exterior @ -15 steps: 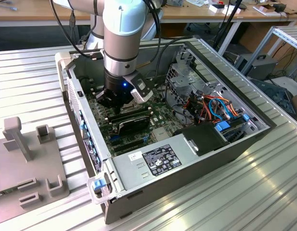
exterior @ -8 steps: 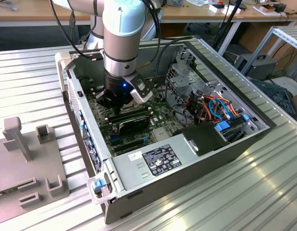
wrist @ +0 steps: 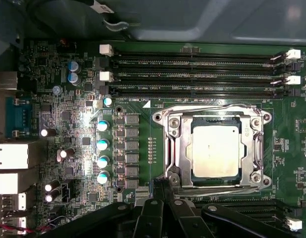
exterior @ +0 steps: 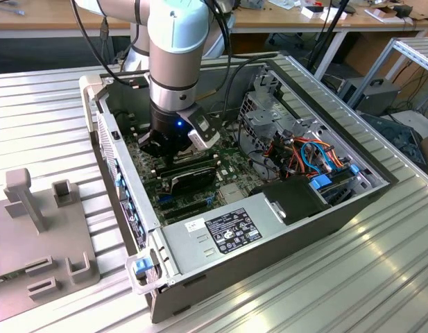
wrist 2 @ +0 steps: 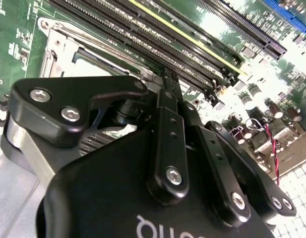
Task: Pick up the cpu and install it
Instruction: 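Install the second cpu locking lever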
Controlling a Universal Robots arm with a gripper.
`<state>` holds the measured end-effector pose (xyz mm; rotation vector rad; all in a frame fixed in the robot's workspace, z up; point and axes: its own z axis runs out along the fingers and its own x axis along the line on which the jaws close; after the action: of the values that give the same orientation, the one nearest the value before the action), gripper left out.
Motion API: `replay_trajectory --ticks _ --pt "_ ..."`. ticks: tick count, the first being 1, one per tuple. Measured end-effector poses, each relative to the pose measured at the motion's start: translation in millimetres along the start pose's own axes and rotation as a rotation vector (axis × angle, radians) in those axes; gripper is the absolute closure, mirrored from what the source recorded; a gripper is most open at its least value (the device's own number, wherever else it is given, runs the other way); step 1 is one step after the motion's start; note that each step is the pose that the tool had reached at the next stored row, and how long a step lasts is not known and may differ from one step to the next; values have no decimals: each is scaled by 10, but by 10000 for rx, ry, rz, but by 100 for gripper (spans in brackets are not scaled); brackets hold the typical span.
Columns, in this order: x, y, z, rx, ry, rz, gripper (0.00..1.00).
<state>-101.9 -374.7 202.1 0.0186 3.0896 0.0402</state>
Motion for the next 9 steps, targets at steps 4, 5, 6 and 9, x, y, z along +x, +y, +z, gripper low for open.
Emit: replay_trajectory --ticks 4,5,6,9 --pt "-2 0 -38 34 -1 -2 89" --pt "-3 0 -59 37 1 -3 89" --pt "-5 2 -102 47 0 -3 89" --pt "-8 5 -169 63 1 -3 89"
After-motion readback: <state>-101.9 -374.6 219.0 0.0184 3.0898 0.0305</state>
